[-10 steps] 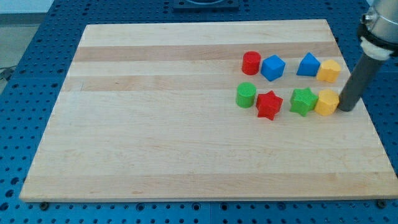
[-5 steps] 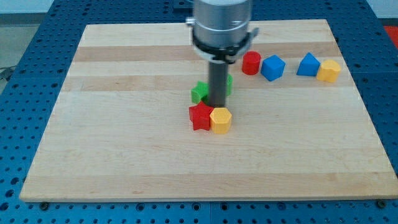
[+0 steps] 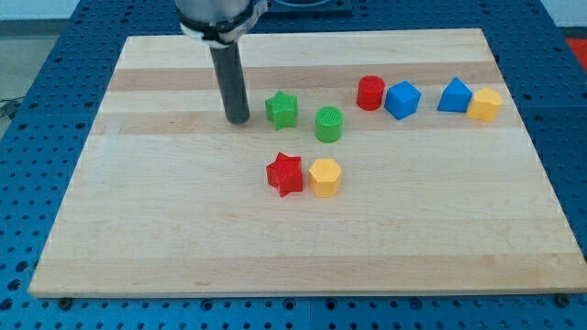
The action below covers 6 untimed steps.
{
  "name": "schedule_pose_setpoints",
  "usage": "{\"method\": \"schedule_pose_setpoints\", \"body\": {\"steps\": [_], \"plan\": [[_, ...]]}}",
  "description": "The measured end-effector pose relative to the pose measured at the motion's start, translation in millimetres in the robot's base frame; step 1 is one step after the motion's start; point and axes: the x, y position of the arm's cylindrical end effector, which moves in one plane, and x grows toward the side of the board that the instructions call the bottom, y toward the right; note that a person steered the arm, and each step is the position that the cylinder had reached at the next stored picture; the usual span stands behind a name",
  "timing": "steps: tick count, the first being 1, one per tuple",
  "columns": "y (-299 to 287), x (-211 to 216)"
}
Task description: Separate the green blocks from the red star and hexagon
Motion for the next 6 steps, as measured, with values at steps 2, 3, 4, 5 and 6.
{"method": "schedule_pose_setpoints", "body": {"steps": [2, 3, 4, 5, 6], "plan": [[23, -166], [110, -120], [117, -106], [115, -102], [116, -73]]}}
